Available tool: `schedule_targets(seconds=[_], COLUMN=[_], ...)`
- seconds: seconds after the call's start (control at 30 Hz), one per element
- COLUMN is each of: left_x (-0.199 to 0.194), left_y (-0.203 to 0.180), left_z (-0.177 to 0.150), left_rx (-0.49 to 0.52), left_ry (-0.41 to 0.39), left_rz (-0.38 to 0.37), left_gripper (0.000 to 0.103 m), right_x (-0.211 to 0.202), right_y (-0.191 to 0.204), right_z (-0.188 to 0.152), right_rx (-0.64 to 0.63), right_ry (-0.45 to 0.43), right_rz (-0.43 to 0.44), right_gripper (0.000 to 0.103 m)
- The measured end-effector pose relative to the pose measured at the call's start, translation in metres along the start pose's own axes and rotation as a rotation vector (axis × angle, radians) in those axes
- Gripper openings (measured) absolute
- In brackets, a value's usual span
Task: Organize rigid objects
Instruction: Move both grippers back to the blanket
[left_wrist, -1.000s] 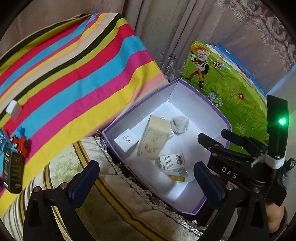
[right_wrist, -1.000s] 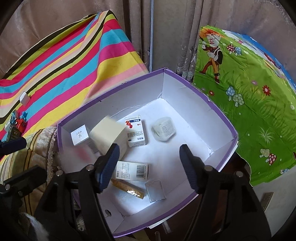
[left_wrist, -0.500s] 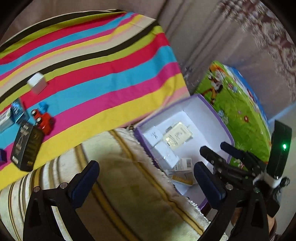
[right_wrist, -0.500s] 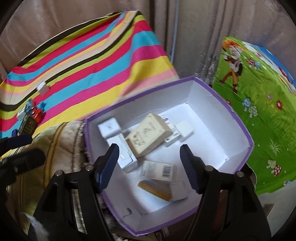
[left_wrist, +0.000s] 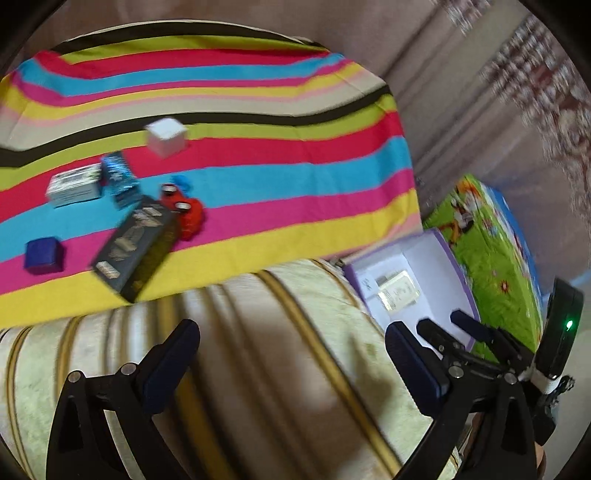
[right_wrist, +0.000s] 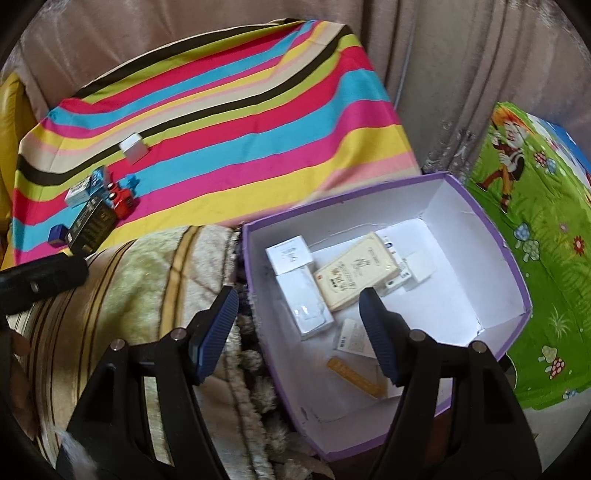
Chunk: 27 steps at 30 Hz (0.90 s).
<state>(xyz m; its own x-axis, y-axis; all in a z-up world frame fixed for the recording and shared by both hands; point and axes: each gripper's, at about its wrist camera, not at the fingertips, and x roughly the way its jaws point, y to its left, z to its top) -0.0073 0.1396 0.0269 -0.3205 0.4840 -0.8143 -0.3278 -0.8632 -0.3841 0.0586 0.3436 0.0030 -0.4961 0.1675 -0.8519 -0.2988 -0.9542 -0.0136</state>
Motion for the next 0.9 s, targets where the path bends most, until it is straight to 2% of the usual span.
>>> schedule_targets(seconds=[0.1, 0.43, 0.73, 0.9], left_x=[-0.012, -0.028, -0.038, -0.042], left_y=[0.019, 0.07, 0.105, 0.124], left_z=[-0.001, -0.005, -0.005, -0.001], left_rx=[-0.042, -0.166, -0.213, -0.224], left_ry=[-0.039, -0.069, -0.088, -0.095], left_rz=[0.016, 0.034, 0.083, 0.117], left_gripper=[0.102, 0.102, 0.101, 0.097], right_x=[0.002, -0.001, -0.004, -0.004], right_y=[0.01, 0.038, 0.075, 0.1], right_z=[0.0, 0.001, 0.006, 0.008], right_rx=[-0.029, -0.109, -0.211, -0.277], right_ry=[0.012, 0.012, -0.006, -0.016], right_rz=[0.002, 0.031, 0.04, 0.043], right_gripper=[0.071, 0.071, 0.072, 0.071])
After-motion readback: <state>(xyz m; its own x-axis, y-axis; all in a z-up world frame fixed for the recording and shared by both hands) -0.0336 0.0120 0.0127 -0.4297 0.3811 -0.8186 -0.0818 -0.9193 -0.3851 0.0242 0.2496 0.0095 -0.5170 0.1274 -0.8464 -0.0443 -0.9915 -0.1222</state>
